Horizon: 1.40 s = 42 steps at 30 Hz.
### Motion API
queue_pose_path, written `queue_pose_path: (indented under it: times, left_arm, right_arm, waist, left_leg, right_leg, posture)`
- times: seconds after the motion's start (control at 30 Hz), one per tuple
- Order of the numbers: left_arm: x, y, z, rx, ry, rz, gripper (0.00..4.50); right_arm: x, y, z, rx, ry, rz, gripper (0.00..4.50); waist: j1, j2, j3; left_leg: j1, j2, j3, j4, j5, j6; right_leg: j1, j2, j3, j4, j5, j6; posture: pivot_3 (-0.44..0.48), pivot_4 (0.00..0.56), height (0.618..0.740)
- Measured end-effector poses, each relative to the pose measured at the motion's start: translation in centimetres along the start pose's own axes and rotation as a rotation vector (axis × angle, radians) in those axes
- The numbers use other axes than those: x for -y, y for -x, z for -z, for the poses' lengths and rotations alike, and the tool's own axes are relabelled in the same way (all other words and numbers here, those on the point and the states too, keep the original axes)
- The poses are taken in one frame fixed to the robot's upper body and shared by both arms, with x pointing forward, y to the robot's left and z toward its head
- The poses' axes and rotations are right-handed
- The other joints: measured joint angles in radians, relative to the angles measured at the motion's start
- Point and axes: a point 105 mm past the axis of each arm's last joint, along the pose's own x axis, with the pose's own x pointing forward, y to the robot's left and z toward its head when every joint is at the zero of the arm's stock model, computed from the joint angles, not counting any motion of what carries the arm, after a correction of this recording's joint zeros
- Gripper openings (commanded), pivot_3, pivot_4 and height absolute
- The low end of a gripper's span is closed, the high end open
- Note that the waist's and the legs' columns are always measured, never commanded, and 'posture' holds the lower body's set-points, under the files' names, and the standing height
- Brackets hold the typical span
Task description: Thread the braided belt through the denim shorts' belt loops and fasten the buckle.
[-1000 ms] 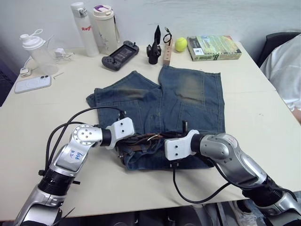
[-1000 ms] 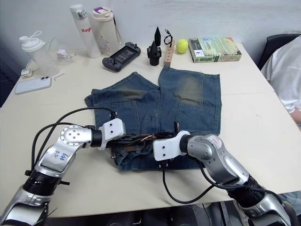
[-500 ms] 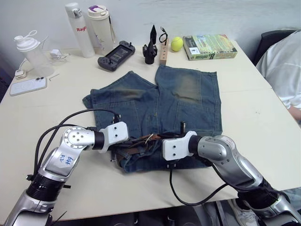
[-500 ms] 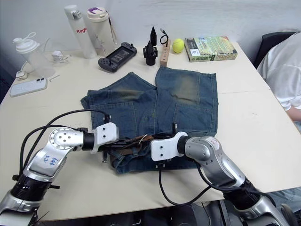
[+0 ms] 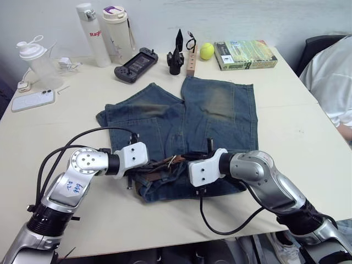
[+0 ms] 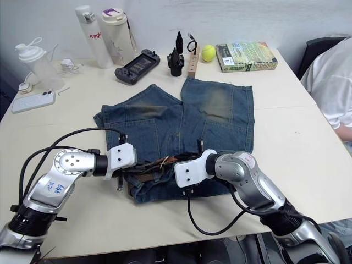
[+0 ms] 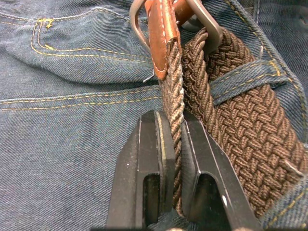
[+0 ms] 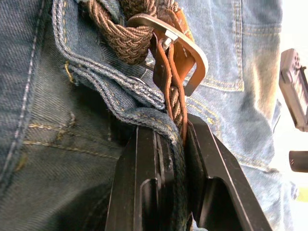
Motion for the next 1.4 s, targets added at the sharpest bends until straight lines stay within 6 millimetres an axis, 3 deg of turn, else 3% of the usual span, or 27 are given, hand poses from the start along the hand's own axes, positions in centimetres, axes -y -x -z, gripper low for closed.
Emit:
queue_pose_path:
  times: [0.23,0.47,0.77,1.0,1.17,1.4]
  left_arm:
    - [-0.4,0.0,0.0,-0.029,-0.108,0.039,0.18]
    - [-1.5,-1.7,-0.4,-0.015,-0.14,0.006,0.18]
    - [-2.1,-2.7,-0.7,0.037,-0.058,-0.064,0.18]
    - [-1.3,-4.0,-1.1,0.116,0.155,-0.111,0.18]
    - [-0.3,-4.9,-2.2,0.162,0.157,-0.065,0.18]
    - [-0.4,-5.0,-2.4,0.165,0.16,-0.051,0.18]
  right_arm:
    - [0.3,-0.4,-0.1,0.03,0.042,-0.028,0.09]
    - [0.2,-0.5,0.4,0.015,0.029,-0.036,0.09]
    - [0.5,-0.2,1.0,-0.013,0.022,-0.023,0.09]
    - [0.2,0.0,1.5,-0.037,-0.032,-0.01,0.09]
    - [0.1,-0.3,0.7,-0.016,-0.033,-0.013,0.09]
    - [-0.1,-0.1,0.8,-0.021,-0.035,-0.019,0.09]
  waist:
    - [0.002,0.0,0.0]
    - [0.003,0.0,0.0]
    - [0.009,0.0,0.0]
    - [0.018,0.0,0.0]
    - [0.025,0.0,0.0]
    - [0.025,0.0,0.0]
  left_leg:
    - [0.0,0.0,0.0,0.0,0.0,0.0]
    - [0.0,0.0,0.001,0.001,0.0,0.0]
    - [0.0,-0.001,0.0,0.002,0.0,0.0]
    - [0.0,-0.001,0.0,0.002,0.0,0.0]
    - [0.0,-0.001,0.0,0.002,0.0,0.001]
    - [0.0,-0.001,0.0,0.002,0.0,0.0]
  right_leg:
    - [0.0,0.0,0.0,0.0,0.0,0.0]
    - [0.0,0.0,0.0,0.001,0.0,0.0]
    - [0.0,-0.001,0.0,0.002,0.0,0.0]
    - [0.0,-0.001,0.0,0.003,0.0,0.0]
    - [0.0,-0.001,0.001,0.003,0.0,0.0]
    - [0.0,-0.001,0.001,0.003,0.0,0.0]
  posture:
    - [0.0,0.15,0.717]
    - [0.0,0.15,0.717]
    - [0.0,0.15,0.717]
    - [0.0,0.15,0.717]
    - [0.0,0.15,0.717]
    - [0.0,0.15,0.717]
